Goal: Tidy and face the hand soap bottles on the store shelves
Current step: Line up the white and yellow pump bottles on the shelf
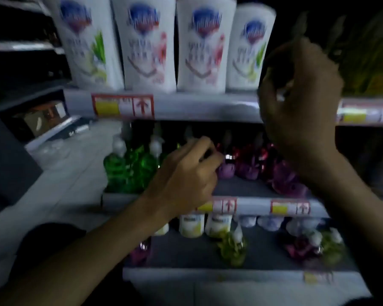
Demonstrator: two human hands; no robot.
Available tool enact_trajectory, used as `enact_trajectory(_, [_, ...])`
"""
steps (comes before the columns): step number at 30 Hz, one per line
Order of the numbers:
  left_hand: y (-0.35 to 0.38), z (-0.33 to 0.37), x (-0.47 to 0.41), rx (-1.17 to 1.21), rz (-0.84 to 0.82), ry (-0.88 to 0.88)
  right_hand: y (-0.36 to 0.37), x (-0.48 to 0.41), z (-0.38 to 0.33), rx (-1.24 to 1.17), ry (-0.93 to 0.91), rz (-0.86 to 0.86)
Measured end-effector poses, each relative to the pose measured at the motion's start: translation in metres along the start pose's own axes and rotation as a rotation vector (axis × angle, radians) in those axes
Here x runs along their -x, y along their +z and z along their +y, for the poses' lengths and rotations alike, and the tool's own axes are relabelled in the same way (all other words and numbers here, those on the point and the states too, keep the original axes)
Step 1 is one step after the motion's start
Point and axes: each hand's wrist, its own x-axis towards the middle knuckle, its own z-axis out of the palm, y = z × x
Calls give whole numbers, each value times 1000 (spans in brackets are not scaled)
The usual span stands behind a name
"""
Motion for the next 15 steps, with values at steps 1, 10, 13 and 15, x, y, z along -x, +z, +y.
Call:
enact_trajectory(1, [13, 5, 24, 8, -87, 5, -9, 34, -16, -112, -73, -40])
enact_trajectory(10, [154, -5, 187, 438, -1019, -635, 77, 331, 69, 161, 525, -1698])
enact_trajectory(13, [193, -15, 190, 511, -1064, -884, 85, 354, 104, 210, 815, -1674])
enact_trajectory(15, [215, -16, 182, 536, -1058, -959, 95, 361, 124, 178, 949, -1456])
